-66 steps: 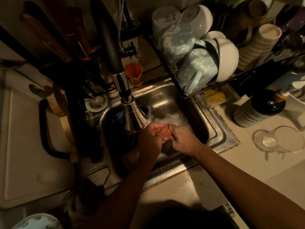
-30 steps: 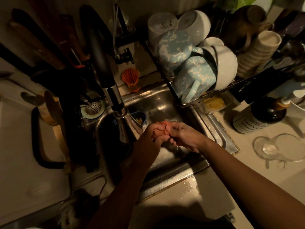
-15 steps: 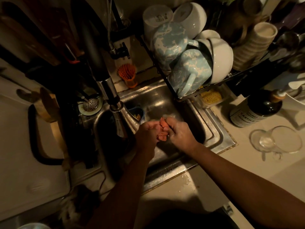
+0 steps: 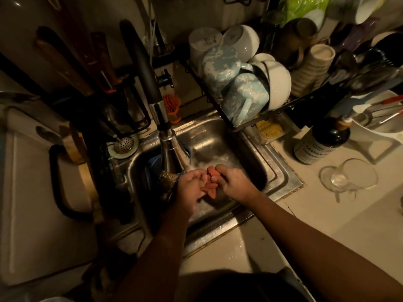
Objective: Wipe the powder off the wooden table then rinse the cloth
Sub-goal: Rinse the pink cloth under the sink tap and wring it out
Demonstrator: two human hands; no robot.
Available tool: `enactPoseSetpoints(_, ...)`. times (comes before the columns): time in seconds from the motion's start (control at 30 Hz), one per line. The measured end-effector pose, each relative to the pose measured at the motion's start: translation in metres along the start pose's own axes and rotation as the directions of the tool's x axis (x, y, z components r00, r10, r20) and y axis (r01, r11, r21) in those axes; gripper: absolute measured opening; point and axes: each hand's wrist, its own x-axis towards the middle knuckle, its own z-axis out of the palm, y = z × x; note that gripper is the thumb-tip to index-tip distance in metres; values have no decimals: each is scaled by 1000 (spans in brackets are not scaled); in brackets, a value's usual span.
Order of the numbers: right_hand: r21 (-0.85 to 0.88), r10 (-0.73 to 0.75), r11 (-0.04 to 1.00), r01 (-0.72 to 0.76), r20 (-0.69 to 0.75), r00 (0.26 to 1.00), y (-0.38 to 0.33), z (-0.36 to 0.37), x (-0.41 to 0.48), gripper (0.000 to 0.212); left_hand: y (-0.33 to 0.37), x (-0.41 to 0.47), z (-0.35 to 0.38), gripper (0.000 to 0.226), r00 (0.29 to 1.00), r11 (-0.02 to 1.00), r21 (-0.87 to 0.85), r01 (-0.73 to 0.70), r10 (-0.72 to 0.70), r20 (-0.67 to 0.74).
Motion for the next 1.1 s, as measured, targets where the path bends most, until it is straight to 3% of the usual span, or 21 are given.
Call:
enactPoseSetpoints(0.13, 354, 141, 930, -98, -96, 985, -17, -25, -10, 9, 33, -29, -1, 40, 974, 980, 17, -200, 197, 107)
enactPoseSetpoints(0.23, 649, 245, 753, -107, -126, 961, -35, -54, -21, 33, 48, -57, 9, 46, 937, 949, -8, -314, 311, 158)
enactPoseSetpoints(0.3, 770, 283, 626, -121, -81, 956, -49, -72, -30, 51, 54, -74, 21, 39, 917, 925, 6, -381, 377, 134)
enactPoseSetpoints(0.4, 793, 301, 601, -98, -111, 947, -70, -104, -50, 47, 62, -100, 45, 21, 890, 896, 29, -444, 437, 128)
enactPoseSetpoints(0.5, 824, 273, 561, -80, -93, 958, -77, -135, -81, 46, 67, -131, 77, 17, 879, 899, 55, -435, 411, 241)
enactPoseSetpoints(0.7, 732, 265, 681, -31, -206, 942, -64, -199, -173, 69, 56, -178, 155, 27, 843, 940, 9, -342, 303, 444)
enactPoseSetpoints(0.8, 730, 301, 683, -25, -250, 920, -43, -235, -233, 66, 42, -206, 207, 13, 815, 916, 64, -395, 318, 485)
enactPoseSetpoints(0.93, 710, 347, 705, 3, -348, 871, -8, -287, -329, 45, 16, -249, 291, 6, 699, 831, 91, -548, 396, 595)
enactPoseSetpoints(1.1, 699, 467, 715, 18, -496, 732, 38, -337, -461, 50, -26, -310, 409, 10, 645, 890, 5, -456, 326, 691)
